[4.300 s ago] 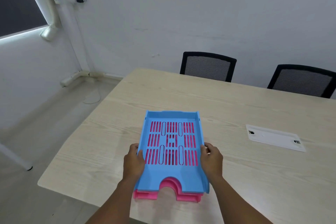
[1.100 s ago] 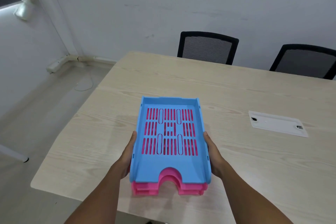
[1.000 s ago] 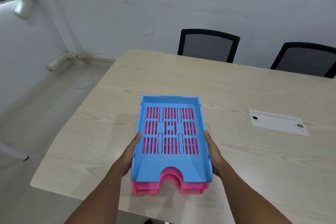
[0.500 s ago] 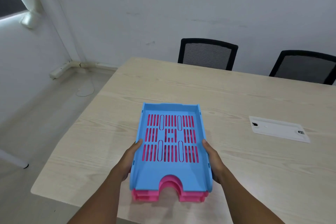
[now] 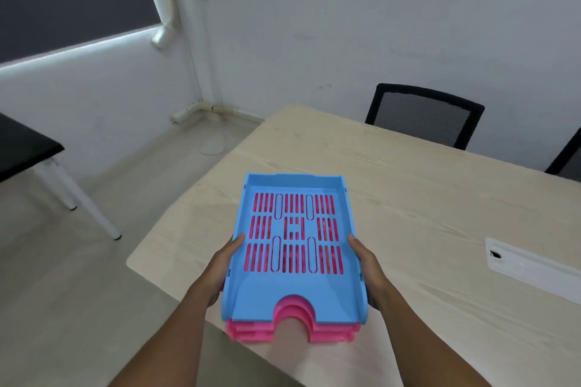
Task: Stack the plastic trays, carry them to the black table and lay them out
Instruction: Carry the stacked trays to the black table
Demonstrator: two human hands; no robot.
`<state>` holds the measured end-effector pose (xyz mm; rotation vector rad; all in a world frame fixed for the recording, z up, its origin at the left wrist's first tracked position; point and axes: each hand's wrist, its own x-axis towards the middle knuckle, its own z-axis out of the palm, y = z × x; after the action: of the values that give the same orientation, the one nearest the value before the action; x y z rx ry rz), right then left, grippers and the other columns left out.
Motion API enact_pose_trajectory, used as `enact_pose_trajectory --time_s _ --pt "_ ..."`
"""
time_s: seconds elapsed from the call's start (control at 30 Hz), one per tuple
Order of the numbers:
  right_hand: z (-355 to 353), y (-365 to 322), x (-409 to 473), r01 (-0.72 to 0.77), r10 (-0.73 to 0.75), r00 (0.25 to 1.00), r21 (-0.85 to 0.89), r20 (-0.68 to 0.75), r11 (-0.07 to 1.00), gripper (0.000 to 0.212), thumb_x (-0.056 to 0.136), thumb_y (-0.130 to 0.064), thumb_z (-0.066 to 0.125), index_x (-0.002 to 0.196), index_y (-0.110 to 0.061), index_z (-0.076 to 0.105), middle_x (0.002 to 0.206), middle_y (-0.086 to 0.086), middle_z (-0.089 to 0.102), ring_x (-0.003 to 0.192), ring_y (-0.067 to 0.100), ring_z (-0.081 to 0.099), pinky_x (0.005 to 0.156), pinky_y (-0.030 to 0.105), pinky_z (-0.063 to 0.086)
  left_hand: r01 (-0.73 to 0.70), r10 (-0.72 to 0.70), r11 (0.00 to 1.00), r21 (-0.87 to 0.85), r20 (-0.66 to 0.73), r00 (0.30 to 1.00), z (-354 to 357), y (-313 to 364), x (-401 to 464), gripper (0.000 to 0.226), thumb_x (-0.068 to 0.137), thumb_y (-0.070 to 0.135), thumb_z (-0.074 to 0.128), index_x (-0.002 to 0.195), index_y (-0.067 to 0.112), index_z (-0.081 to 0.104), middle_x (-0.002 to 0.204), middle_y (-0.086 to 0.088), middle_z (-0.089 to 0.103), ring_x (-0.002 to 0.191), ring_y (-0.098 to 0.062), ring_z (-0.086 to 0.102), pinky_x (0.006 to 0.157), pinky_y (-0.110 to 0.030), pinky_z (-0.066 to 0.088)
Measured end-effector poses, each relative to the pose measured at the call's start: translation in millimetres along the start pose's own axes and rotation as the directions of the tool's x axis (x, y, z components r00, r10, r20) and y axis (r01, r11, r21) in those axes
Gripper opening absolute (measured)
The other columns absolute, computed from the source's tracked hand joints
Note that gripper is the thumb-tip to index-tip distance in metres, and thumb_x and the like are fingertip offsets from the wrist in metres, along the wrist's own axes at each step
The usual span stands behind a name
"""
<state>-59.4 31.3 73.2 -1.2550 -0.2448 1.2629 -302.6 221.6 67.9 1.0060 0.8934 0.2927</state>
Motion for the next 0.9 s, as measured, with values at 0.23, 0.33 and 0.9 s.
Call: enact_pose_trajectory --time_s 0.23,0.33,0.9 --pt "94.8 2.3 35.6 -0.054 0.099 0.972 -0.203 0.214 0.978 0.054 0.096 -0.051 0.048 0.132 -0.013 0.059 0.121 0.019 0.070 0.103 0.038 0.071 0.082 0.047 0.059 -0.106 0.072 0.986 -0.128 -0.242 0.968 -78.8 -0.9 -70.7 0.053 0.093 0.053 0.052 0.129 0.017 0.064 0.117 -0.017 0.074 0.101 -0.035 0.073 0.086 -0.047 0.058" --pt "156.3 13.3 52.2 -0.056 0.143 0.943 -0.280 0.300 0.958 0.055 0.096 -0.052 0.048 0.133 -0.013 0.059 0.122 0.019 0.070 0.107 0.039 0.069 0.089 0.050 0.057 -0.160 0.098 0.975 -0.156 -0.346 0.933 -130.5 -2.3 -100.9 0.057 0.090 0.056 0.054 0.129 0.016 0.065 0.119 -0.019 0.073 0.109 -0.041 0.069 0.100 -0.056 0.051" --pt "529.8 123.7 134.4 -0.049 0.363 0.729 -0.485 0.580 0.873 0.054 0.096 -0.050 0.050 0.129 -0.009 0.060 0.116 0.019 0.073 0.094 0.034 0.074 0.075 0.042 0.060 -0.401 0.101 0.874 -0.274 -0.706 0.701 -429.0 23.9 -239.6 0.068 0.082 0.063 0.057 0.125 0.011 0.067 0.122 -0.023 0.070 0.116 -0.046 0.063 0.103 -0.063 0.046"
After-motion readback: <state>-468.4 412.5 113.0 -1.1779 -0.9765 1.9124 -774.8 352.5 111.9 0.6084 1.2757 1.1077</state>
